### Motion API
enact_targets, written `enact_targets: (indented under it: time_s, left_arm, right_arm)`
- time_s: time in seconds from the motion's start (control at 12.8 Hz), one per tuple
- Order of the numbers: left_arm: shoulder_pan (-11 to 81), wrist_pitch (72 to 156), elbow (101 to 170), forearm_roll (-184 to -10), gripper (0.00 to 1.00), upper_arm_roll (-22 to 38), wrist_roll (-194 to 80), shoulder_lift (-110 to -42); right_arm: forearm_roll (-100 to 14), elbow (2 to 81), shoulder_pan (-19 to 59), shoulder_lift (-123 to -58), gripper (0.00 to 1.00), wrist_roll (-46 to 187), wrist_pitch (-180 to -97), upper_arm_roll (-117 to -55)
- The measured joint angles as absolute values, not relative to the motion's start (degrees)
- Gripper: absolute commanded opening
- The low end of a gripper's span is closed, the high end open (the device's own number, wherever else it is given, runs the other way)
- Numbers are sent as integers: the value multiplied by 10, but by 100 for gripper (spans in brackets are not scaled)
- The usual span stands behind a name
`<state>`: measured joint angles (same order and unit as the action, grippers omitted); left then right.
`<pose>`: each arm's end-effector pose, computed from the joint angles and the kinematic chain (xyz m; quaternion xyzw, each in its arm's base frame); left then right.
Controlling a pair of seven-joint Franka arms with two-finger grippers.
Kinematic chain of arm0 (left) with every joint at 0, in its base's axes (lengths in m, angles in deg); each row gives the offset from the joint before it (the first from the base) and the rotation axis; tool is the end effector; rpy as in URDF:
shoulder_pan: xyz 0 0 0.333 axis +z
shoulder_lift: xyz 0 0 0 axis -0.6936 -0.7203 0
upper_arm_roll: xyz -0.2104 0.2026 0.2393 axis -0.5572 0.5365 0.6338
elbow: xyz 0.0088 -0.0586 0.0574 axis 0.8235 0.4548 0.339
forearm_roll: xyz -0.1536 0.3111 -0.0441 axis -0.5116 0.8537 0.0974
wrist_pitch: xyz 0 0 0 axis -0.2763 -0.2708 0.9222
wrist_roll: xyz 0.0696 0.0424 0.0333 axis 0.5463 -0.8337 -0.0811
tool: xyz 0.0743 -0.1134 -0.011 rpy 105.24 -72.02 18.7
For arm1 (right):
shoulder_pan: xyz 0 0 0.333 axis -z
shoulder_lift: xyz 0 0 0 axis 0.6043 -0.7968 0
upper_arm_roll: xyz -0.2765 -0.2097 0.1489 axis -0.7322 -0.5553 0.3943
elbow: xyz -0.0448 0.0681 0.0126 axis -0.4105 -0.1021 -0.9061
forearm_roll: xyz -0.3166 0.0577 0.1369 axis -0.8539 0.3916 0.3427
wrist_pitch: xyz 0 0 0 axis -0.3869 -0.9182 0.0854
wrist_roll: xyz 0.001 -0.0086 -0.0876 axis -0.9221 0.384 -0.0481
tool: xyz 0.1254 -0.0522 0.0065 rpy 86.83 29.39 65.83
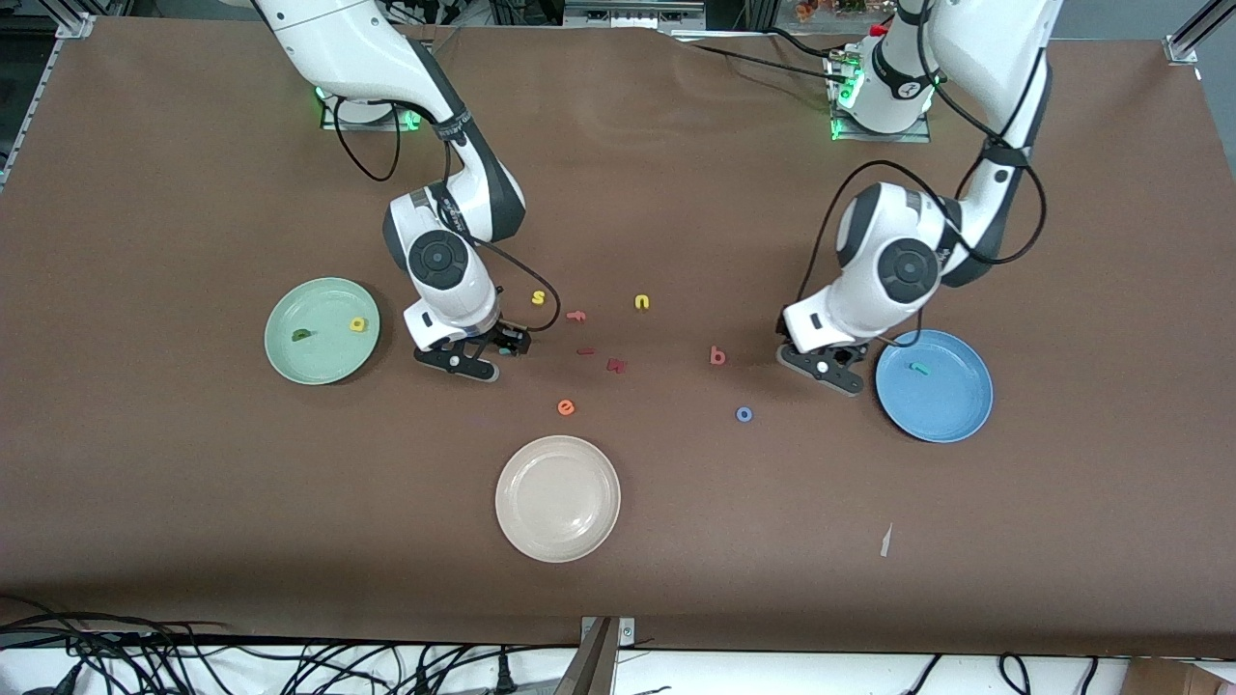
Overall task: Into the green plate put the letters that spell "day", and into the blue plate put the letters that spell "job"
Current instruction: 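Grasp the cyan y with the right gripper while the left gripper grasps the q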
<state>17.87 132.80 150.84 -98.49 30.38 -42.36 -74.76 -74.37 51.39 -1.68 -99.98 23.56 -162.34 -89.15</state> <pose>0.5515 -0.2288 0.3042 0.9799 -0.1918 -0.0323 0.0445 0.5431 0.3277 0.2523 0.9916 -0.1283 -0.0059 0.0180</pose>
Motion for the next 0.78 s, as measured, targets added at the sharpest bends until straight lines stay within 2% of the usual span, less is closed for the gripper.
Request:
enact_targets:
  time_s: [0.39, 0.78]
  left_arm:
    - [111, 1346, 1455, -1073, 58, 303, -513, -813]
    - [99, 1383, 1430, -1073, 58, 304, -570, -853]
  right_arm:
    - [-744, 514, -23, -1009, 87, 232, -1641, -891]
    - [-744, 513, -26, -1019, 87, 232, -1667, -891]
